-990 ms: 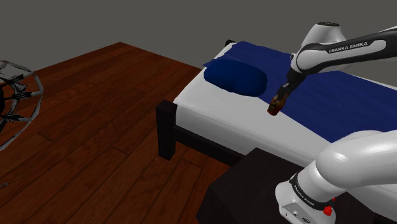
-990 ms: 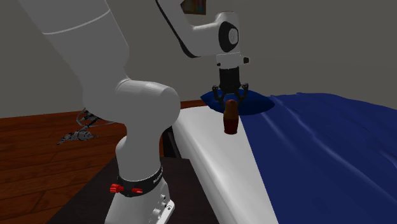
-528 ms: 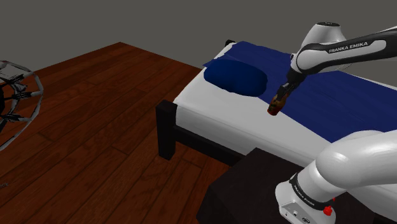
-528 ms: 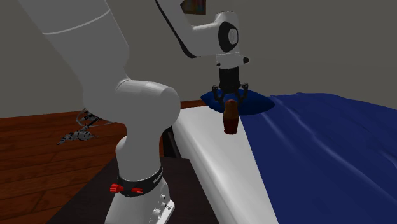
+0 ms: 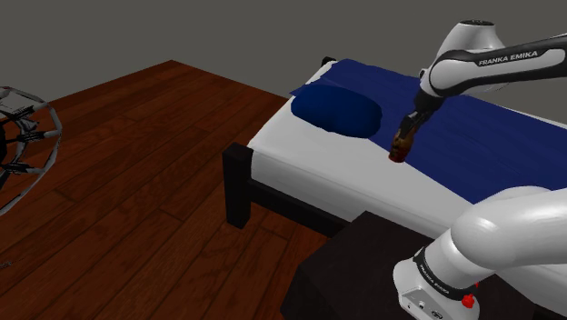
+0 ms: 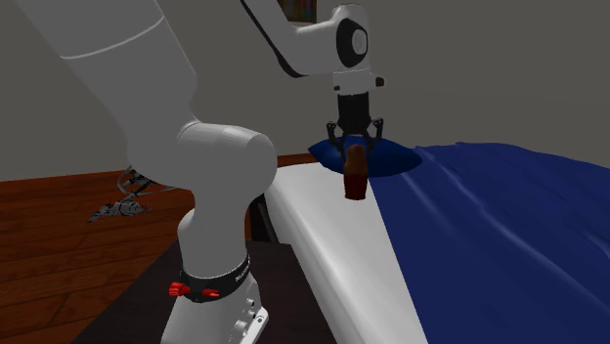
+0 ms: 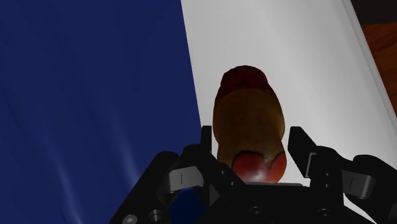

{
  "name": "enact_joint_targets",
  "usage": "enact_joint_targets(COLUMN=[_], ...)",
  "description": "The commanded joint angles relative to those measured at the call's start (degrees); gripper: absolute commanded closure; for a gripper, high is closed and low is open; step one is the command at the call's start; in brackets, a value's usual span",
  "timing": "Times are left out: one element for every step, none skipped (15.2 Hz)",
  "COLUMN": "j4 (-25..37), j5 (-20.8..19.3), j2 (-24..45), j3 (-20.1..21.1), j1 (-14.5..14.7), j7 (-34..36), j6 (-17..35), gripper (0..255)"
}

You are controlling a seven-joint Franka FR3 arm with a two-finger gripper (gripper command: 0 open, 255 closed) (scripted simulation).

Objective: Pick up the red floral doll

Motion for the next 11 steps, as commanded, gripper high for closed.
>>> enact_joint_targets(j4=[1.11, 1.64, 2.19, 2.74, 3.31, 3.89, 4.48, 5.08, 5.69, 5.78, 5.79], j5=[0.35, 0.49, 0.63, 0.76, 0.90, 1.04, 1.18, 1.32, 1.45, 1.47, 1.47], j2=[-0.69, -1.05, -1.39, -1.70, -2.00, -2.28, -2.54, -2.79, -3.01, -3.06, -3.05], j3=[0.46, 0.64, 0.81, 0.98, 1.16, 1.33, 1.49, 1.66, 1.82, 1.85, 1.84], j1=[0.15, 0.19, 0.22, 0.25, 0.29, 0.33, 0.37, 0.41, 0.45, 0.45, 0.45], j7=[-0.03, -0.10, -0.18, -0.25, -0.33, -0.41, -0.49, -0.57, -0.64, -0.66, -0.66], j6=[-1.82, -2.71, -3.59, -4.46, -5.32, -6.18, -7.02, -7.86, -8.70, -8.83, -8.83], gripper=[255, 255, 255, 255, 255, 255, 255, 255, 255, 255, 255])
